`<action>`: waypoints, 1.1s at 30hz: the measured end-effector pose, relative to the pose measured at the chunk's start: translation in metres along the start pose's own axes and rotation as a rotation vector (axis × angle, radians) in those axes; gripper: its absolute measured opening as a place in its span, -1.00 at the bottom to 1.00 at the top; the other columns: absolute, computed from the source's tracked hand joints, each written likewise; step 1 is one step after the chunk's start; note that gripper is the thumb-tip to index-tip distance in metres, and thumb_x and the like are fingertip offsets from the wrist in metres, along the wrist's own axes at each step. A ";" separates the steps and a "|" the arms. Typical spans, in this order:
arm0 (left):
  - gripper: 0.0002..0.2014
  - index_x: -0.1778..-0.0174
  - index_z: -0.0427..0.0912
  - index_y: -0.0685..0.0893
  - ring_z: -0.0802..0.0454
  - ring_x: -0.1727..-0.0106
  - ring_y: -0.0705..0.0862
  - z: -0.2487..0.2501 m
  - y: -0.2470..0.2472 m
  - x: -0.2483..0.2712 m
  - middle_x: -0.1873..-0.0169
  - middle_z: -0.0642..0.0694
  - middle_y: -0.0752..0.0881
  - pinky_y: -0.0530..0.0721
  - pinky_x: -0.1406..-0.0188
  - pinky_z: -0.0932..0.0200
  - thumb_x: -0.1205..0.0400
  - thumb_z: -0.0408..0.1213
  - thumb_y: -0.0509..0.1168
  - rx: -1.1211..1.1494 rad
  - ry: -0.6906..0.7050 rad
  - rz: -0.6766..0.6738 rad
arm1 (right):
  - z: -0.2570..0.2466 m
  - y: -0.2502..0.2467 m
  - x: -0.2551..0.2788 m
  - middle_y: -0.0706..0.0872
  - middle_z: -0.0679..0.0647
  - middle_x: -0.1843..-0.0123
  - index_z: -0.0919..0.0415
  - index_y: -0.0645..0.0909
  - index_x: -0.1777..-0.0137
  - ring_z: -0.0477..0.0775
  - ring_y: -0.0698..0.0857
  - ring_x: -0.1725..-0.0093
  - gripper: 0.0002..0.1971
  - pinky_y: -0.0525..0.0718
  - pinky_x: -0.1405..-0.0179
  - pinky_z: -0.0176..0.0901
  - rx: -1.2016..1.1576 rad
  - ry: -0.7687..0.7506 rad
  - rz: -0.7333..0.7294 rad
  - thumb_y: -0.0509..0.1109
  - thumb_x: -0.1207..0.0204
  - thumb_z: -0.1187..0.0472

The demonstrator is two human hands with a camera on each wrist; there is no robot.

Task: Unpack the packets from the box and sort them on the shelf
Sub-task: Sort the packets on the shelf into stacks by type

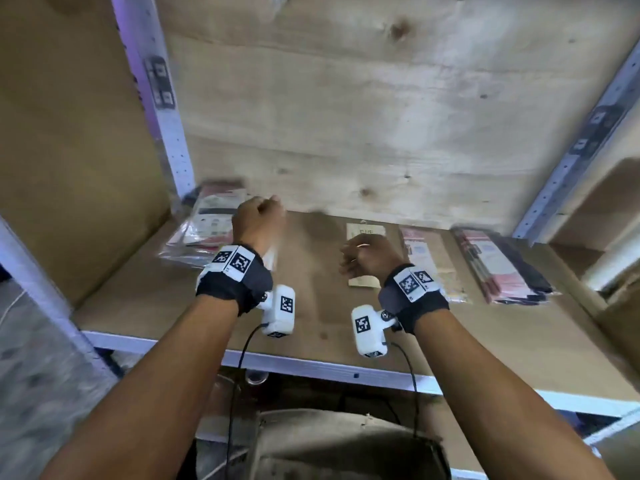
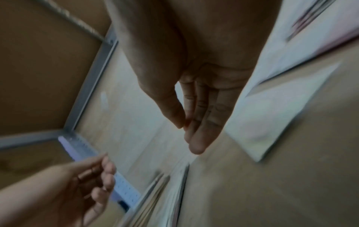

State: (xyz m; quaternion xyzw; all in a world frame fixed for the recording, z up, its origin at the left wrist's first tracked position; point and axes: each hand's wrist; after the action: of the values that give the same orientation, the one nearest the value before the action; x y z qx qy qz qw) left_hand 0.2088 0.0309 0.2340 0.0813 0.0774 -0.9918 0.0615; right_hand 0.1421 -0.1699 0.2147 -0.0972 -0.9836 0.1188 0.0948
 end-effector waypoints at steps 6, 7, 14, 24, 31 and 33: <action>-0.73 0.35 -0.13 0.61 -0.02 0.47 0.60 -0.019 -0.058 -0.030 0.48 -0.09 0.70 0.61 0.35 0.13 -0.68 -0.17 0.26 0.026 -0.058 0.047 | -0.032 0.097 -0.052 0.72 0.36 0.15 0.44 0.58 -0.02 0.25 0.71 0.34 -0.74 0.79 0.06 0.29 0.182 0.092 -0.089 0.48 -0.58 0.21; -0.72 0.34 -0.16 0.62 -0.06 0.44 0.61 -0.022 -0.063 -0.030 0.47 -0.12 0.70 0.64 0.29 0.04 -0.68 -0.16 0.26 0.010 -0.065 0.036 | -0.035 0.108 -0.058 0.75 0.40 -0.01 0.49 0.58 -0.10 0.25 0.72 0.21 -0.58 0.77 -0.05 0.29 0.273 0.101 -0.080 0.53 -0.53 0.09; -0.71 0.17 -0.31 0.72 -0.11 0.35 0.79 -0.031 -0.087 -0.027 0.38 -0.17 0.80 0.84 0.15 -0.16 -0.69 -0.14 0.28 -0.103 -0.012 0.010 | -0.026 0.140 -0.070 0.64 0.25 -0.37 0.29 0.37 -0.50 0.34 0.65 -0.34 -0.16 0.65 -0.17 0.12 0.456 0.096 -0.066 0.70 -0.32 0.04; -0.75 -0.08 -0.08 0.69 0.07 0.44 0.73 -0.031 -0.085 -0.014 0.18 -0.12 0.82 0.68 0.33 0.19 -0.63 -0.40 0.16 -0.275 -0.023 -0.253 | -0.023 0.102 -0.054 0.72 0.29 0.07 0.50 0.62 -0.25 0.19 0.68 0.26 -0.54 0.66 0.26 -0.03 0.358 0.134 -0.105 0.58 -0.48 0.20; -0.31 -0.58 0.07 0.44 -0.15 -0.32 0.58 -0.025 -0.070 0.009 -0.43 -0.16 0.52 0.55 -0.40 -0.01 -0.55 -0.50 0.37 -0.736 0.176 -0.471 | -0.036 0.047 0.001 0.64 0.27 0.22 0.29 0.60 -0.02 0.06 0.61 0.54 -0.93 0.53 0.65 -0.28 -0.284 0.105 -0.081 0.36 -0.62 0.44; -0.36 -0.53 0.11 0.51 -0.18 -0.40 0.51 -0.022 -0.059 0.018 -0.46 -0.14 0.49 0.51 -0.45 -0.13 -0.52 -0.28 0.51 -0.708 0.275 -0.472 | -0.042 0.028 0.016 0.66 0.26 0.20 0.33 0.61 0.08 0.03 0.61 0.46 -0.84 0.50 0.54 -0.32 -0.351 0.130 -0.120 0.23 -0.71 0.36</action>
State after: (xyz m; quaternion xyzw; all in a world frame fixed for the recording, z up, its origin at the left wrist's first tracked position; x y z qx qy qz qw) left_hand 0.1861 0.0904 0.2180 0.1665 0.4359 -0.8710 -0.1534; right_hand 0.1407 -0.1304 0.2503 -0.0609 -0.9851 -0.0669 0.1465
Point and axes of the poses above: each hand's wrist, its own x-axis away from the middle knuckle, its own y-axis out of the palm, z = x × y
